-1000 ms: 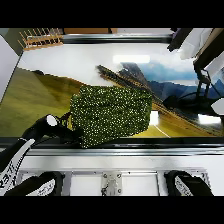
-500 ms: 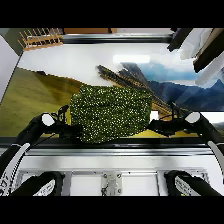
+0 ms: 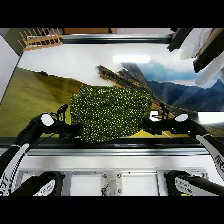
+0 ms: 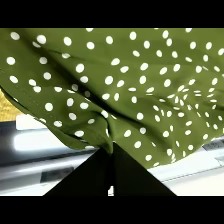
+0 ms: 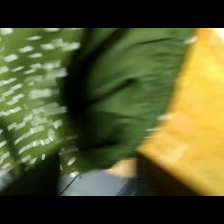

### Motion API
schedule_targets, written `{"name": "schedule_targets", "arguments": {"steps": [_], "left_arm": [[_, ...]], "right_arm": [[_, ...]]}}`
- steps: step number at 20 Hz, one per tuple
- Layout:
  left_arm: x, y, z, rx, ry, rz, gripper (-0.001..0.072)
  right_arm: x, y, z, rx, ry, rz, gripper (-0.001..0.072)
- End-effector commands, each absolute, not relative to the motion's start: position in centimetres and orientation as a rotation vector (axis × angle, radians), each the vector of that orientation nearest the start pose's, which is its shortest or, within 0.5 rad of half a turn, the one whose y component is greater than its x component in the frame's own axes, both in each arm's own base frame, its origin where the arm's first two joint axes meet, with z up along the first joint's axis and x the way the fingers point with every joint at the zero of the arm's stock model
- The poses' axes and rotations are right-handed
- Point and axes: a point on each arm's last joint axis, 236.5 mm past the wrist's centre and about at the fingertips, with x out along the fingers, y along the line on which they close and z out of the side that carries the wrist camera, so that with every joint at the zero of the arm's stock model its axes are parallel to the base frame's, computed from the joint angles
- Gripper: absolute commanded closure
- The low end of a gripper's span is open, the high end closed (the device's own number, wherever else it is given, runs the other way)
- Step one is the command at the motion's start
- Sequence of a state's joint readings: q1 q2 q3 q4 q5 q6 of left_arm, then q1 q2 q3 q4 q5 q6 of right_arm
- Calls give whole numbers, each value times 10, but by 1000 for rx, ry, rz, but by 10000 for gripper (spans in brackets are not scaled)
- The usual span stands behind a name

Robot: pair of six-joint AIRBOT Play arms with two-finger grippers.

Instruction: Fold the clothes and pants, and hang the long-sleeved shirts on hangers.

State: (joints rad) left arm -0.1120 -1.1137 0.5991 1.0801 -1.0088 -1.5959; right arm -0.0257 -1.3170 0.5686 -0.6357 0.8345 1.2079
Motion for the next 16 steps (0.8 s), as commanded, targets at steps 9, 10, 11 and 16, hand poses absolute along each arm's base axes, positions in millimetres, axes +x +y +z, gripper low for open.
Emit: {"name": "schedule_targets", "arguments": {"steps": [9, 10, 11, 16], "left_arm": [[341, -57, 118, -513, 940, -167, 704], [344, -52, 173, -483, 807, -180, 703], [340, -49, 232, -448, 666, -195, 703], [251, -59, 431, -307, 134, -253, 703]], "right_arm": [[361, 117, 103, 351, 939, 476, 708], [361, 119, 152, 323, 839, 498, 708], [358, 120, 200, 307, 739, 508, 708], [294, 123, 370, 265, 341, 531, 708]]}}
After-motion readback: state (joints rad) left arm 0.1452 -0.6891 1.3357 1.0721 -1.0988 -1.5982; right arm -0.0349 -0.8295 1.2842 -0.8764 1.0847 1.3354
